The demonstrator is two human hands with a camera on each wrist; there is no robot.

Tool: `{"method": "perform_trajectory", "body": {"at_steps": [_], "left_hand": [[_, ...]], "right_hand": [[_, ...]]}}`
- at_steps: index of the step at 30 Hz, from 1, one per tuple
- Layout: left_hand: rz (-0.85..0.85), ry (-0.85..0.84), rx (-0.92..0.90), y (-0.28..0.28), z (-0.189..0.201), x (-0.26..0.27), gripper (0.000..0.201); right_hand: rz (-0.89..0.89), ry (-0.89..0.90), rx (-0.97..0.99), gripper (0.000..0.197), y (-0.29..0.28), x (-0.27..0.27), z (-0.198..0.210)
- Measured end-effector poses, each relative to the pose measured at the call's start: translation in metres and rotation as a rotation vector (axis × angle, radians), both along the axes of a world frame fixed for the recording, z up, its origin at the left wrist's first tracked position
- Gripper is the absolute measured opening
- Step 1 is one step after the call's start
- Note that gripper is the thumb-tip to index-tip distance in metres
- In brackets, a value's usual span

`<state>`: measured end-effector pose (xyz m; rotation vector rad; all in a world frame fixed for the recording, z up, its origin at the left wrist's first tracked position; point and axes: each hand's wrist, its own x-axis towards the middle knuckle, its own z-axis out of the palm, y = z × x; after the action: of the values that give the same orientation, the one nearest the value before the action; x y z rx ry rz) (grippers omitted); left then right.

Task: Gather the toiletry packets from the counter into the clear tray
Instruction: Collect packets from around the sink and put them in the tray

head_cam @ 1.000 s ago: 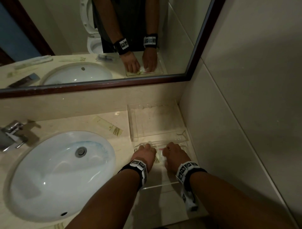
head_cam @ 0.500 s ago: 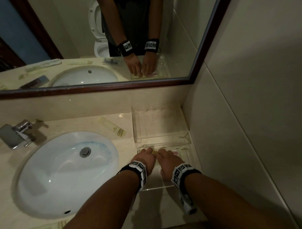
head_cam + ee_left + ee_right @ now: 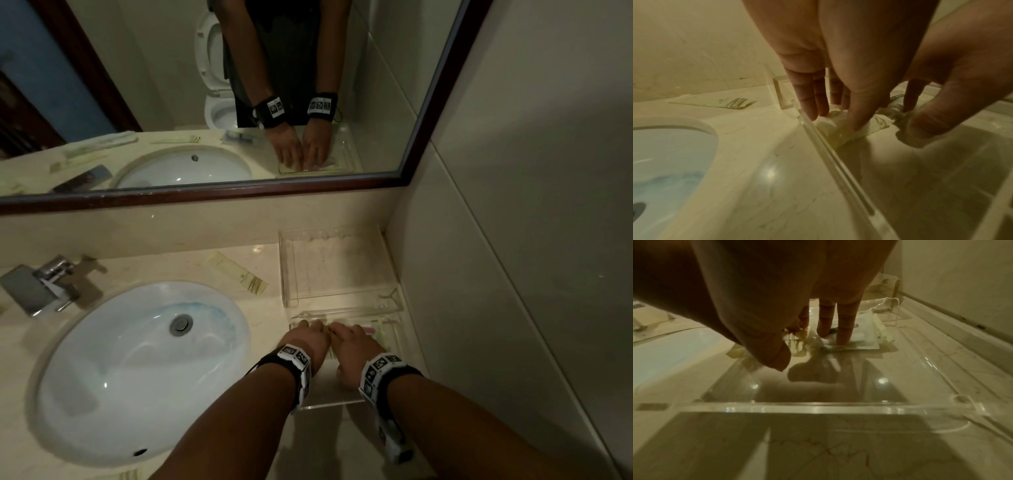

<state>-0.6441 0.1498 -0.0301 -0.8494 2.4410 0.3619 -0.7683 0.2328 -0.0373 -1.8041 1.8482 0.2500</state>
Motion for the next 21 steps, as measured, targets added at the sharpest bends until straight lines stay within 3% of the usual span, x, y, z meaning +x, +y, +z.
{"method": "perform_trajectory", "body": {"at_steps": [7,13,21], "left_hand": [[0.033,0.040,0.003,-0.004,0.003,0.001,0.043],[0.096,0.071,0.021,0.001,0.017,0.014,0.036],[0.275,0.054,0.008,0.003,0.043,0.049,0.044]], "right_hand": [[0.003,-0.007,0.009,0.086,-0.001,-0.005,0.008],[-0.006,0.038,-0.054,0.068,-0.007,-0.008,0.017],[0.023,0.076,-0.178,0.058,-0.023,-0.001,0.037]]}}
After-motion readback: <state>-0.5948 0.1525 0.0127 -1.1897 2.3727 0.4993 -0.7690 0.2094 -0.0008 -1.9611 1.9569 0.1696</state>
